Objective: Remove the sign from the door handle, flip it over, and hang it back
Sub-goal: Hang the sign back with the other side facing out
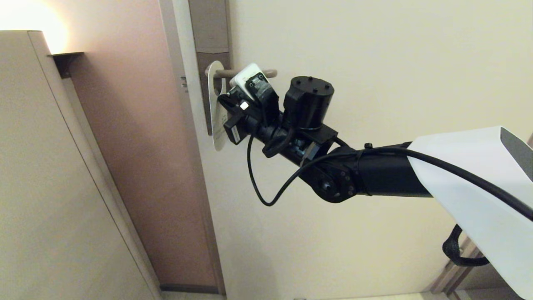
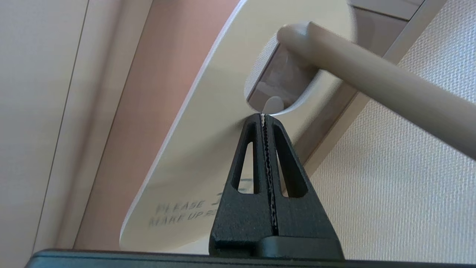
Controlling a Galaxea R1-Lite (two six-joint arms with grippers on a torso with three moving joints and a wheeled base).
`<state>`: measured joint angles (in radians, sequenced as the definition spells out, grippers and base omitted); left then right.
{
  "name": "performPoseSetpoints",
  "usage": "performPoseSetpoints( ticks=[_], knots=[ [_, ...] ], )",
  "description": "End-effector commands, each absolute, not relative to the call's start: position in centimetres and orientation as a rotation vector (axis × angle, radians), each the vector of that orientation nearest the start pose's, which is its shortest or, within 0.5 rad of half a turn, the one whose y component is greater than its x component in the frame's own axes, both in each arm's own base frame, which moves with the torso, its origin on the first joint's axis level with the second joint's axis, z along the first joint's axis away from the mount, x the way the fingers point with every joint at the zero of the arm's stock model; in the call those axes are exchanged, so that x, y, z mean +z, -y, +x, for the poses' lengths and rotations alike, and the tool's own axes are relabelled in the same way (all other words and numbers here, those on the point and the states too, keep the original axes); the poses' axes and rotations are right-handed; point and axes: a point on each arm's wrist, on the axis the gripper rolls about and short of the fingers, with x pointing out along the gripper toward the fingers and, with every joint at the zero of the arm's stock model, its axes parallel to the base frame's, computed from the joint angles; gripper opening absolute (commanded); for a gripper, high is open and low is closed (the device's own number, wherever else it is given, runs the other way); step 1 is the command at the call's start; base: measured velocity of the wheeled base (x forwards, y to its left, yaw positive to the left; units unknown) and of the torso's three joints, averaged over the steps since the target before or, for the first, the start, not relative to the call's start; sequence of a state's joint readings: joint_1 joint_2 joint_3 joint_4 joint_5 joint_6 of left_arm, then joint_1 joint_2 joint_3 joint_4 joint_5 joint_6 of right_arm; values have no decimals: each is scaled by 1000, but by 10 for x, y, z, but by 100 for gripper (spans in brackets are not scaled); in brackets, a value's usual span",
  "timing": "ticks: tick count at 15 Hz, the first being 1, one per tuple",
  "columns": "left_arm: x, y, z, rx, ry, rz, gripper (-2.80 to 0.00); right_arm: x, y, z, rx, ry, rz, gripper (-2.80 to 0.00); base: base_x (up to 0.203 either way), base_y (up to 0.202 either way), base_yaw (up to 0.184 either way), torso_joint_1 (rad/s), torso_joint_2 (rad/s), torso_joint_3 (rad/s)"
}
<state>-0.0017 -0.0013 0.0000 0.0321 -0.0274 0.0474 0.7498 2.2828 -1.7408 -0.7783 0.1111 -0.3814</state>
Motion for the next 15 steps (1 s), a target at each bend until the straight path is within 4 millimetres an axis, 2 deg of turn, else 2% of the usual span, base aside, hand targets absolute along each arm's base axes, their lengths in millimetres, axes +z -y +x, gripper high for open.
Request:
performPoseSetpoints(
  ticks=[1, 9, 15],
  knots=[
    [72, 1, -23, -28, -32, 47, -280, 223, -336, 356, 801, 402, -278, -280, 0, 0, 0, 0, 0, 0],
    [72, 1, -23, -28, -32, 47, -280, 207, -368, 342, 864, 412, -298, -280, 0, 0, 0, 0, 0, 0],
    [72, 1, -23, -29, -32, 47, -280, 203, -369, 354, 814, 419, -294, -280, 0, 0, 0, 0, 0, 0]
  ],
)
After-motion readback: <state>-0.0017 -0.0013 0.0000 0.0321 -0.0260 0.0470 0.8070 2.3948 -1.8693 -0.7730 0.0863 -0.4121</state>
